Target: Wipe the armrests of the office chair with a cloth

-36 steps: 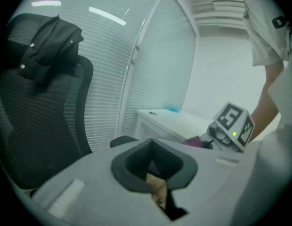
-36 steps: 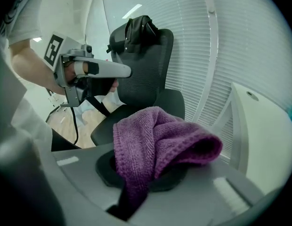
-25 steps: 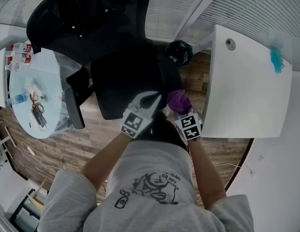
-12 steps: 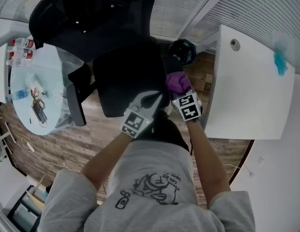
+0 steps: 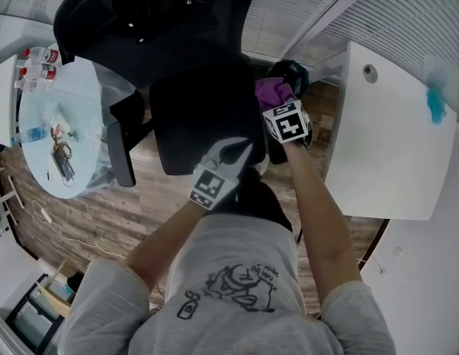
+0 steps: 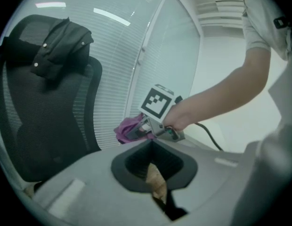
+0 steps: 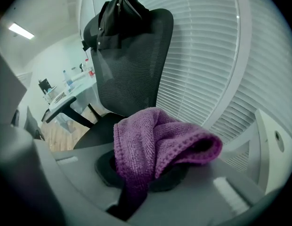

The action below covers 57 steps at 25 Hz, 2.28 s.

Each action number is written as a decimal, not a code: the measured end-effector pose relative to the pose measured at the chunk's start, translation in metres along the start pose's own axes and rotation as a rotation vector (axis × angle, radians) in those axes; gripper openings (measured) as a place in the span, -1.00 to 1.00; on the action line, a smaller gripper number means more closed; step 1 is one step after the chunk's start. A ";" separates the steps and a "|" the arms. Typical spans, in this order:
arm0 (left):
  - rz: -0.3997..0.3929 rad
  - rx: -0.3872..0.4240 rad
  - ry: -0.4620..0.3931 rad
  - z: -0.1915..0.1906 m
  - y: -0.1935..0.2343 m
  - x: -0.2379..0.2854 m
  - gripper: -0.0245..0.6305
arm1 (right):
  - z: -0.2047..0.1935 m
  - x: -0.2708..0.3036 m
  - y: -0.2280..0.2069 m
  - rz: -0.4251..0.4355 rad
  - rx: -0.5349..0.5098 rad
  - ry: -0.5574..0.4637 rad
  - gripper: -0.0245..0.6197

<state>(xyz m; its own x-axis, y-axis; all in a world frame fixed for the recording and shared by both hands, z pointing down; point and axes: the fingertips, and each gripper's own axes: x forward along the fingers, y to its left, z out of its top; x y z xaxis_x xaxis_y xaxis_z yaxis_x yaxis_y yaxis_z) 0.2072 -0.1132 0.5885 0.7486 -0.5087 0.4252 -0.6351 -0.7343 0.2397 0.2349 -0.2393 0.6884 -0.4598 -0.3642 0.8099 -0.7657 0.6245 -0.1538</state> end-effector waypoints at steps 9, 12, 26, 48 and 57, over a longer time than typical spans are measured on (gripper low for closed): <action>-0.003 0.002 0.005 0.000 0.002 -0.001 -0.92 | 0.006 0.001 -0.002 0.002 -0.017 -0.016 -0.79; -0.007 0.009 0.004 0.004 0.004 0.001 -0.92 | 0.000 -0.005 0.002 -0.010 -0.024 -0.035 -0.79; -0.034 0.022 0.009 0.010 0.003 0.014 -0.92 | -0.096 -0.074 0.049 -0.028 -0.021 -0.059 -0.79; -0.062 0.027 -0.023 0.051 -0.025 -0.001 -0.92 | -0.099 -0.144 0.062 -0.041 0.115 -0.221 -0.79; -0.050 -0.025 -0.161 0.143 -0.048 -0.042 -0.92 | -0.013 -0.261 0.058 -0.120 0.099 -0.510 -0.79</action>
<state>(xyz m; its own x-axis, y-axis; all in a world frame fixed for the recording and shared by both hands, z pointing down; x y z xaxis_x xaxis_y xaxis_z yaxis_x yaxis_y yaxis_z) 0.2332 -0.1208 0.4339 0.7991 -0.5386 0.2671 -0.5991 -0.7503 0.2794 0.3162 -0.0996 0.4754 -0.5073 -0.7342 0.4512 -0.8541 0.4982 -0.1496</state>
